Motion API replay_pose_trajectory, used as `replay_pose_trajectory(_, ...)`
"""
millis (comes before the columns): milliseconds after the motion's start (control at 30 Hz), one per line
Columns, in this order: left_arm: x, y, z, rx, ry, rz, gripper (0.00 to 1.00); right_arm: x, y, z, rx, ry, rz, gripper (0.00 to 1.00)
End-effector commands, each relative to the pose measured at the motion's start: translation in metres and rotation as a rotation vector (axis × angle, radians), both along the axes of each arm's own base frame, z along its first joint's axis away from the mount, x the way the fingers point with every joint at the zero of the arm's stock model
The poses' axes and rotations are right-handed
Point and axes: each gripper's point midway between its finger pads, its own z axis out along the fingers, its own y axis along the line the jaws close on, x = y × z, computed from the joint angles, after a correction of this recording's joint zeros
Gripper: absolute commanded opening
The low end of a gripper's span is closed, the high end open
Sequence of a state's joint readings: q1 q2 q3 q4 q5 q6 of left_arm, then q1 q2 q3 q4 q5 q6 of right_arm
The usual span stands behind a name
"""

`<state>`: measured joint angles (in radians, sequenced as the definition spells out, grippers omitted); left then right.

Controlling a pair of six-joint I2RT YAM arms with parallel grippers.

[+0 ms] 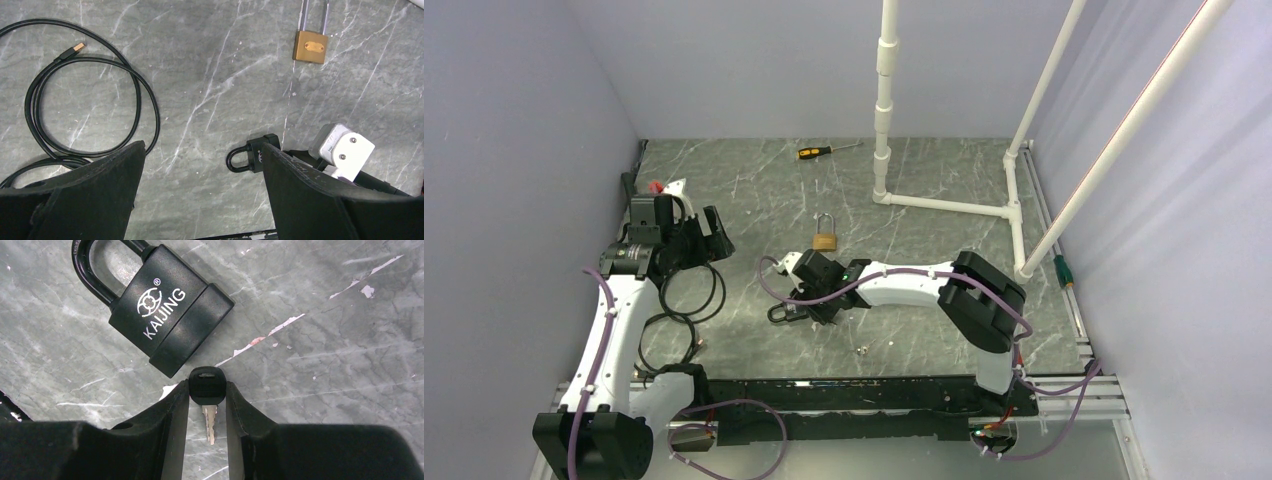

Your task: Unlock with the key

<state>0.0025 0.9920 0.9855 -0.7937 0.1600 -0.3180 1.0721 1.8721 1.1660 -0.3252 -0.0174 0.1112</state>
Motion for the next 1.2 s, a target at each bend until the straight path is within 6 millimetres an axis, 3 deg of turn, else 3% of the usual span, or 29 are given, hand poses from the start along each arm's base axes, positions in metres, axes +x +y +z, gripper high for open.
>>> replay_pose_trajectory(0,0.002,0.0,0.011,0.0,-0.041,-0.001,0.9,-0.018,-0.028,-0.024,-0.127,0.059,0.014,0.25)
replay_pose_trajectory(167,-0.001,-0.011,0.025,-0.048,-0.101,-0.048,0.9,-0.017,-0.015,0.008,-0.018,0.035,0.005,0.24)
replay_pose_trajectory(300,-0.008,-0.031,0.046,-0.137,-0.203,-0.127,0.9,-0.018,-0.002,0.035,0.101,0.027,-0.013,0.24)
replay_pose_trajectory(633,-0.055,-0.085,0.069,-0.456,-0.254,-0.303,0.86,-0.025,0.008,0.079,0.306,0.03,-0.07,0.24)
replay_pose_trajectory(867,-0.06,-0.098,0.052,-0.621,-0.188,-0.265,0.82,-0.021,0.009,0.12,0.438,-0.005,-0.138,0.24)
replay_pose_trajectory(933,-0.067,-0.111,0.044,-0.697,-0.143,-0.298,0.81,-0.021,0.006,0.131,0.474,-0.018,-0.155,0.24)
replay_pose_trajectory(1167,-0.066,-0.132,0.019,-0.685,-0.095,-0.273,0.82,-0.011,-0.011,0.144,0.506,-0.074,-0.24,0.24)
